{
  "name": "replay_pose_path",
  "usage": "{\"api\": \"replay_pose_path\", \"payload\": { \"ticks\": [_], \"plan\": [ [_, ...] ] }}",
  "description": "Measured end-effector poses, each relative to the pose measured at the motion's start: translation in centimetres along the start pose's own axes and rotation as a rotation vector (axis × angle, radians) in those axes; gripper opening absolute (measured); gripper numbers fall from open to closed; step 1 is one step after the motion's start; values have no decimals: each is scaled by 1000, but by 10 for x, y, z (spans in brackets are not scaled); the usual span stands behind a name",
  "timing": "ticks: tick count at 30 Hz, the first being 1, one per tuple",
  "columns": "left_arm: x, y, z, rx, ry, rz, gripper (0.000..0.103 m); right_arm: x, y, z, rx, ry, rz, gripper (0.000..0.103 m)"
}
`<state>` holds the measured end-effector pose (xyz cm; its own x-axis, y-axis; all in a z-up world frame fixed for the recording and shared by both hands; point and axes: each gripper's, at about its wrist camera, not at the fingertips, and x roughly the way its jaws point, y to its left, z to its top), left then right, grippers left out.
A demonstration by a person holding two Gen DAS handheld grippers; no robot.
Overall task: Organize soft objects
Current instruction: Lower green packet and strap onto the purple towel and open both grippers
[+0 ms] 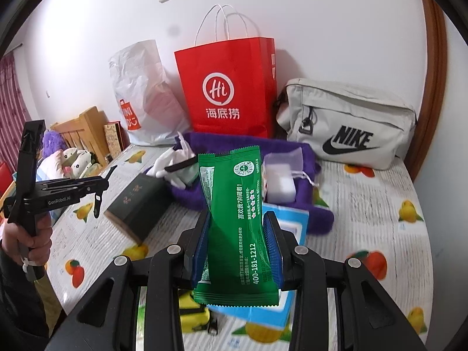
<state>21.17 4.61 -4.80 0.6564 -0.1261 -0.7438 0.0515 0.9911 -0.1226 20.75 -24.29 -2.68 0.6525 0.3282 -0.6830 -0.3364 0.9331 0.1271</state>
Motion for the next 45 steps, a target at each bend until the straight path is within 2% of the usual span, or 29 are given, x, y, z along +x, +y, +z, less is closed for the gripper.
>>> {"api": "replay_pose_path", "payload": {
  "ticks": [13, 24, 34, 45],
  "plan": [
    [42, 6, 44, -22, 9, -38, 20, 60, -31, 43, 40, 13, -53, 36],
    [82, -3, 76, -46, 24, -95, 20, 110, -53, 58, 41, 54, -63, 36],
    [130, -14, 95, -95, 101, -107, 20, 152, -71, 59, 78, 135, -46, 37],
    [167, -15, 94, -116, 189, -98, 21, 189, -70, 54, 77, 216, -7, 40]
  ]
}}
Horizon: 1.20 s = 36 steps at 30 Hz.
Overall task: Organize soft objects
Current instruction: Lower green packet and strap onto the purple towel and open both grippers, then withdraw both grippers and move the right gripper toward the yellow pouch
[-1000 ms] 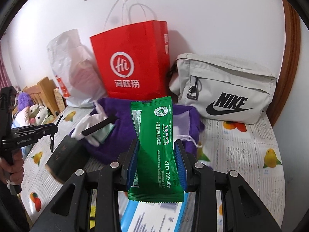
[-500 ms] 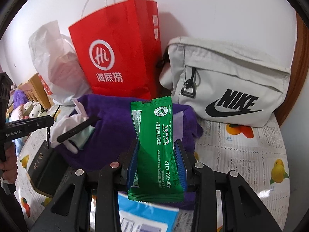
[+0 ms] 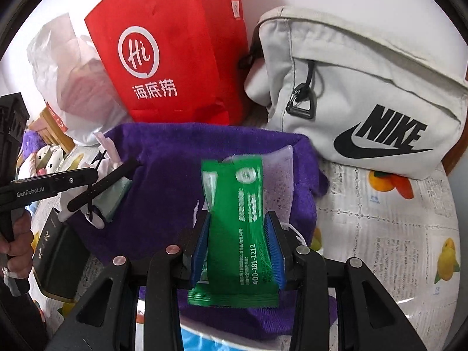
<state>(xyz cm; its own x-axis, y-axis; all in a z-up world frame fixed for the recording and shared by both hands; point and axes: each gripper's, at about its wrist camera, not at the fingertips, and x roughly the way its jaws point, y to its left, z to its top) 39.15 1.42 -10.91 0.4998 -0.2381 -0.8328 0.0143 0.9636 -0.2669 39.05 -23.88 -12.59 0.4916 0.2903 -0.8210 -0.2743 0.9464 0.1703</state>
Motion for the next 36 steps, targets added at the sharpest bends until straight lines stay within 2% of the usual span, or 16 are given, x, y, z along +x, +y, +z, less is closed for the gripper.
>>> {"api": "replay_pose_path", "payload": {
  "ticks": [5, 8, 9, 10, 11, 15, 18, 20, 22, 23, 29, 33, 36],
  "plan": [
    [10, 0, 2, 0, 34, -1, 21, 3, -2, 3, -1, 3, 10, 40],
    [11, 1, 2, -9, 41, -10, 22, 0, 0, 3, -12, 1, 6, 48],
    [10, 1, 2, -13, 43, -15, 26, -2, 0, 3, -16, -6, 4, 54],
    [10, 2, 2, -17, 46, -12, 34, -6, 0, 3, -19, -15, 0, 59],
    [8, 2, 2, -19, 47, 1, 37, -8, 1, 3, -21, -23, -6, 61],
    [-4, 3, 1, -23, 37, 19, 37, -23, 0, 1, -15, -44, -38, 63],
    [-22, 4, -3, -23, 12, 23, 42, -44, 1, -6, 2, -76, -35, 63],
    [-35, 4, -9, -21, -3, 29, 45, -60, 6, -13, 3, -90, -39, 64],
    [-47, 4, -15, -17, -12, 27, 45, -75, 15, -23, 1, -103, -55, 73],
    [-52, 4, -19, -11, -16, 27, 45, -81, 19, -28, -5, -110, -55, 74],
    [-85, 5, -45, -2, -22, 30, 45, -118, 56, -70, -35, -108, 12, 74],
    [-105, 9, -67, 1, -32, 34, 46, -130, 85, -105, -65, -67, 41, 74],
    [-114, 12, -85, 3, -38, 31, 51, -129, 100, -128, -78, -28, 71, 74]
  ]
}}
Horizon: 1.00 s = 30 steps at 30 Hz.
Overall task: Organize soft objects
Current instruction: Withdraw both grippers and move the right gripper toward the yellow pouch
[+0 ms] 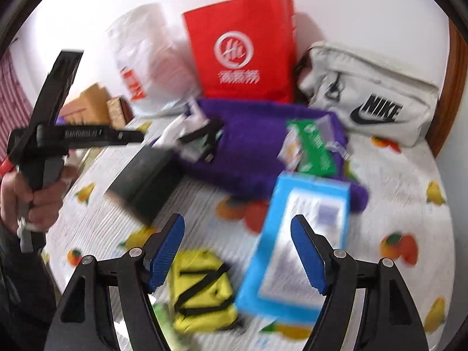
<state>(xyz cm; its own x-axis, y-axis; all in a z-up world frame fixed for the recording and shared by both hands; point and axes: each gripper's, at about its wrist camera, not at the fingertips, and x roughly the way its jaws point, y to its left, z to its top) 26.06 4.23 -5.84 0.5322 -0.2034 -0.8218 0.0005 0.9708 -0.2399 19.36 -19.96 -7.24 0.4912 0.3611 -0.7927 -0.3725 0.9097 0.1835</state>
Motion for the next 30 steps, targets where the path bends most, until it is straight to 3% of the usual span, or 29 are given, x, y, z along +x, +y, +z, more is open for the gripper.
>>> {"api": "replay_pose_path", "payload": {
  "ticks": [9, 21, 26, 30],
  "plan": [
    [-16, 12, -52, 2, 6, -27, 53, 11, 27, -59, -12, 109, 6, 74],
    [-17, 26, -95, 17, 35, -68, 54, 58, 49, -71, -117, 174, -130, 74],
    [-16, 32, -104, 46, 41, -68, 54, 68, 44, -73, -41, 168, -128, 74],
    [-18, 37, -109, 52, 38, -77, 54, 64, 42, -70, -23, 153, -124, 62]
  ]
}}
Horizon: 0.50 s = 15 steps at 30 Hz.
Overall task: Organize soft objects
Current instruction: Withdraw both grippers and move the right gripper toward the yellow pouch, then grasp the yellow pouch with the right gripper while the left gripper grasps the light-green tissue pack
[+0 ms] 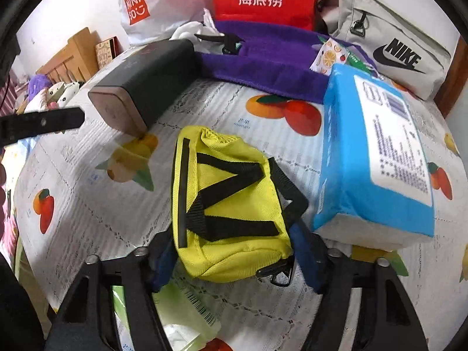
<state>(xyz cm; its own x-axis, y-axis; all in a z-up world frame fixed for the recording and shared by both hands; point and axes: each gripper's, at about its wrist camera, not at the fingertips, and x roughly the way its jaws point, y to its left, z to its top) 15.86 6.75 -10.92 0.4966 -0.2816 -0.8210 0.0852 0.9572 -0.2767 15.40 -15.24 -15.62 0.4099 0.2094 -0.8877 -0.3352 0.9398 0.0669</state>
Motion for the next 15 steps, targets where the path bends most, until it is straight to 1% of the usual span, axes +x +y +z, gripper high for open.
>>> {"api": "replay_pose_path", "payload": {
  "ticks": [1, 3, 5, 8, 11, 15],
  "plan": [
    [0, 1, -2, 2, 0, -2, 54, -2, 0, 0, 5, -5, 9, 59],
    [0, 2, -6, 4, 3, -6, 54, -5, 0, -1, 2, -16, 18, 57],
    [2, 2, -10, 4, 14, -6, 54, -13, 1, -2, -3, -42, 8, 55],
    [6, 1, -19, 6, 34, -8, 54, -23, -1, -5, 11, -62, 23, 55],
    [9, -6, -29, 15, 52, -25, 54, -39, -2, -10, 18, -95, 46, 55],
    [11, -20, -42, 46, 76, -51, 54, -62, -4, -23, 15, -134, 41, 55]
  ]
}}
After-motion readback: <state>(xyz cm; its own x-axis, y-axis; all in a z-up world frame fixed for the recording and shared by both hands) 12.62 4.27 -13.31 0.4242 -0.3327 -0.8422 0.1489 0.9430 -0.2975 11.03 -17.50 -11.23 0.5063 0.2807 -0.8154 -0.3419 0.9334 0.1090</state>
